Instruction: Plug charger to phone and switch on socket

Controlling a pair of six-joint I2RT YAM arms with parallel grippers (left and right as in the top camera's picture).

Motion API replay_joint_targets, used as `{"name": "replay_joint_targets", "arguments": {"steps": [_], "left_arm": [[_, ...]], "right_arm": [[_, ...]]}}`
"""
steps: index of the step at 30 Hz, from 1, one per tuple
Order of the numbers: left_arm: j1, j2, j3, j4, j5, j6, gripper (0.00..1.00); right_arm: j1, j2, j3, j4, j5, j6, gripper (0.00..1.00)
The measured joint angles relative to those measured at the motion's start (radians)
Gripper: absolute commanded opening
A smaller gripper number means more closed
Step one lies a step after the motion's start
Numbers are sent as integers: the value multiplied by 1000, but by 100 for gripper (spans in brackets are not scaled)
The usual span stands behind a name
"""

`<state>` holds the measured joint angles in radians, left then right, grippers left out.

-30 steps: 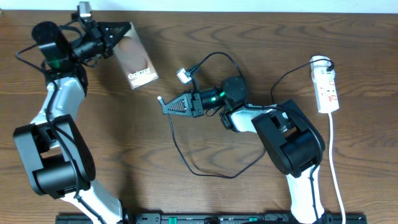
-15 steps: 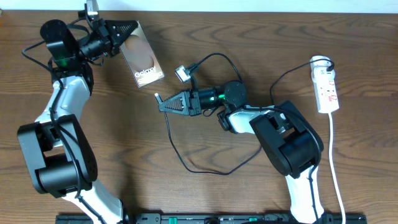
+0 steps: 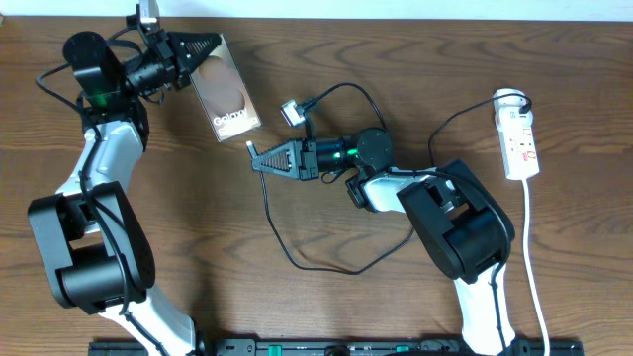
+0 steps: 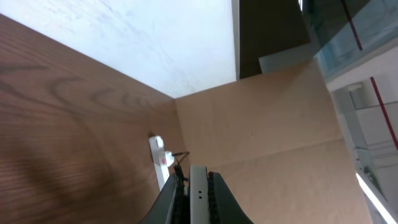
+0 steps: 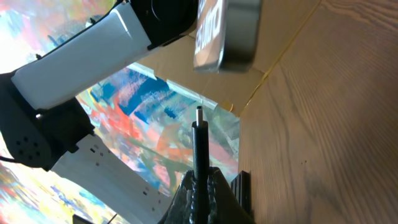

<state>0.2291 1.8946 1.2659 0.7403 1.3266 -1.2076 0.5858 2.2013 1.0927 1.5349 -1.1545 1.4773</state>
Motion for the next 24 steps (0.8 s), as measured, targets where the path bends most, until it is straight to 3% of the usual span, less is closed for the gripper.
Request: {"name": "replay_joint_targets", "arguments": {"steps": [24], "left_arm": [[-24,0,0,0,9,0,7]], "right_arm": [[0,0,0,0,29,0,1]]}}
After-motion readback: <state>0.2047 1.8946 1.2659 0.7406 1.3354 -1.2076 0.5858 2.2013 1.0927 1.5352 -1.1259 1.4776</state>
